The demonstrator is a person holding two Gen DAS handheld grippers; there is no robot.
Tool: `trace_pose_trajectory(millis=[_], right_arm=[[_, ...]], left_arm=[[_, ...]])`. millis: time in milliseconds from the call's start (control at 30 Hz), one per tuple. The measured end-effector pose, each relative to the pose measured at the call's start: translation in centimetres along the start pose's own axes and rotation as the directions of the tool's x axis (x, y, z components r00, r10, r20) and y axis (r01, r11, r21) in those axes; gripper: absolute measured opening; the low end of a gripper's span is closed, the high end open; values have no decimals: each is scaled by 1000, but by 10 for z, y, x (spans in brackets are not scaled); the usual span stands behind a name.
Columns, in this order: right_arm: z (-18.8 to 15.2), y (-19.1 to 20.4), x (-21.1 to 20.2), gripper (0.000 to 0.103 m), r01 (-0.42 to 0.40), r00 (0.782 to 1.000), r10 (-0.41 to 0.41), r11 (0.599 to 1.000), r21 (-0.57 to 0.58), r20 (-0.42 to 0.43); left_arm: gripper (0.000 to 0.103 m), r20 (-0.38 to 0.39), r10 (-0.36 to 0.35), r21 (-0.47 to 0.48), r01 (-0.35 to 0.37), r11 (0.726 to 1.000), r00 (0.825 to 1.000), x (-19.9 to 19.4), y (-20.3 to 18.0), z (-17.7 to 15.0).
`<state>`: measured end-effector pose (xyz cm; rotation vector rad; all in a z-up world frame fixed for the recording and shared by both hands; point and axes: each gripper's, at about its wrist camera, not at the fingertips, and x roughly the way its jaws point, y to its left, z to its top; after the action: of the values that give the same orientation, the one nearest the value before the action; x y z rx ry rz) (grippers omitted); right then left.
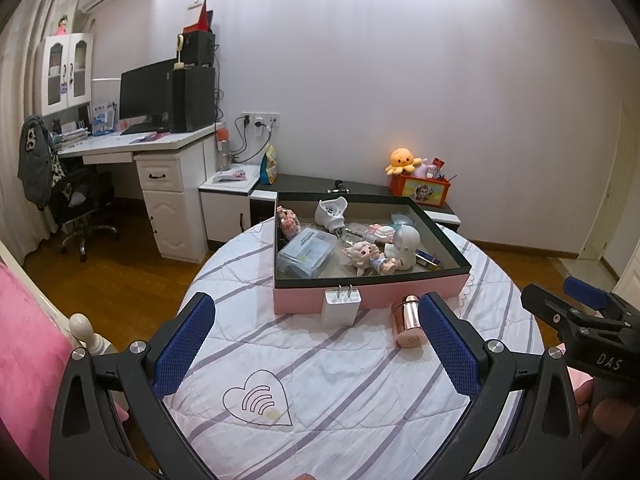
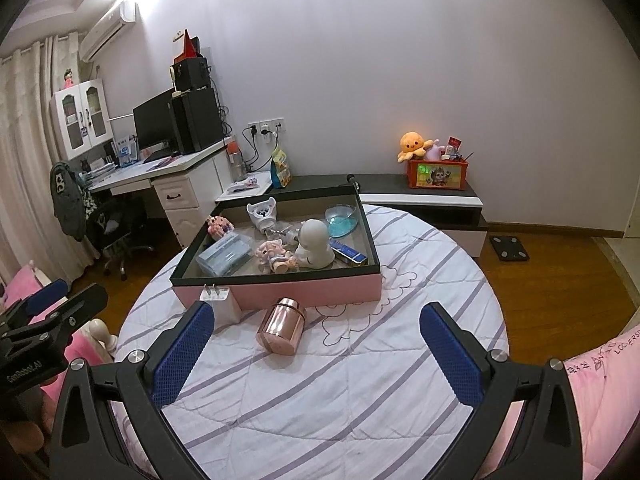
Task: Organize rigid objects
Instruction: 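Withdraw both tools from the box toward the charger and rose-gold cup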
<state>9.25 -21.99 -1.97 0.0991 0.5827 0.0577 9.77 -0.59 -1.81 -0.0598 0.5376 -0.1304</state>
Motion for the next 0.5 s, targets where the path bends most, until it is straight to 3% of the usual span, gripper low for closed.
trace_pose_trajectory(millis=[500], right_arm=[[-9,4,30,103,1,997,-2,1000,-12,-82]], left_arm=[[103,-85,1,-12,-2,1000,996,33,3,-11]])
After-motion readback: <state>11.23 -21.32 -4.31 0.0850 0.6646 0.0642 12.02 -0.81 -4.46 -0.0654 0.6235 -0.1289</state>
